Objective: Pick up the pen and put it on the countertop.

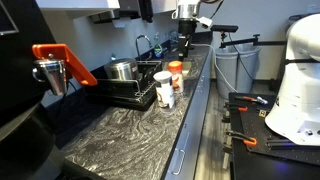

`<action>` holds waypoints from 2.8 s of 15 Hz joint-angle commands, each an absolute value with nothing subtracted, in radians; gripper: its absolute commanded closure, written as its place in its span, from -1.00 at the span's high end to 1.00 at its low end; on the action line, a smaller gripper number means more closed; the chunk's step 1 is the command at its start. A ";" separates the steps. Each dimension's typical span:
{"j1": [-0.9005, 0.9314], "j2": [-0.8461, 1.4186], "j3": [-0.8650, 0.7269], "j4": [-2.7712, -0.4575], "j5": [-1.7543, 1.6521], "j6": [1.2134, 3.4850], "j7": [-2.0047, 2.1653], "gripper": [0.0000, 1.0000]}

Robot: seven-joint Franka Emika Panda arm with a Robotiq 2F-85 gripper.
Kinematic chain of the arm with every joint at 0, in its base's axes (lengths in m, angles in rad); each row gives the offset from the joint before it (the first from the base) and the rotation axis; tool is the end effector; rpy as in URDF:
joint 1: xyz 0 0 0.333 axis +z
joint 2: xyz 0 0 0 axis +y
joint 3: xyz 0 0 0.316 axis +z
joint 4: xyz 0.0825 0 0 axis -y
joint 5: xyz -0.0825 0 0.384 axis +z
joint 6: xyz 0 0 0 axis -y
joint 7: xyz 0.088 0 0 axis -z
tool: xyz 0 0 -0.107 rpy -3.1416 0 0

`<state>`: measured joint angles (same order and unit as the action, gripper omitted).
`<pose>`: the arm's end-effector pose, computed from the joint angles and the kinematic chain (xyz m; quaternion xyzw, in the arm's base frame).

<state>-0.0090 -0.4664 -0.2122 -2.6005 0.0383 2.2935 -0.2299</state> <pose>0.3955 -0.0875 0.4214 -0.9953 -0.0002 -0.0861 0.0452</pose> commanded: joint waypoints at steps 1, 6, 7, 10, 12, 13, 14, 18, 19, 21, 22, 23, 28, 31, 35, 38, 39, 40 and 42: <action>-0.027 -0.465 -0.194 -2.599 0.049 2.291 -0.238 1.00; -0.027 -0.465 -0.194 -2.599 0.049 2.291 -0.238 1.00; -0.027 -0.465 -0.194 -2.599 0.049 2.291 -0.238 1.00; -0.035 -0.514 -0.179 -2.626 0.037 2.312 -0.221 1.00; -0.039 -0.559 -0.160 -2.643 0.034 2.331 -0.209 1.00; -0.039 -0.588 -0.148 -2.652 0.029 2.342 -0.206 1.00; -0.037 -0.613 -0.139 -2.658 0.028 2.351 -0.205 1.00; -0.009 -0.741 -0.096 -2.690 0.019 2.426 -0.227 1.00; 0.004 -0.769 -0.085 -2.694 0.017 2.452 -0.233 1.00; 0.025 -0.803 -0.061 -2.699 0.011 2.519 -0.225 1.00; 0.039 -0.818 -0.057 -2.701 0.009 2.553 -0.231 1.00; 0.050 -0.821 -0.047 -2.698 0.008 2.590 -0.224 1.00; 0.099 -0.785 -0.033 -2.686 0.009 2.849 -0.211 1.00; 0.112 -0.747 -0.033 -2.679 0.001 2.992 -0.205 1.00; 0.097 -0.697 -0.045 -2.664 -0.008 3.087 -0.192 1.00; 0.105 -0.717 -0.050 -2.680 -0.014 3.059 -0.190 1.00; 0.105 -0.714 -0.051 -2.679 -0.014 3.060 -0.190 1.00; 0.104 -0.714 -0.052 -2.679 -0.014 3.060 -0.190 1.00; 0.115 -0.710 -0.056 -2.676 -0.011 3.073 -0.193 1.00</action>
<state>0.1004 -0.7139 -0.0449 -2.6791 0.0115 3.0621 -0.2117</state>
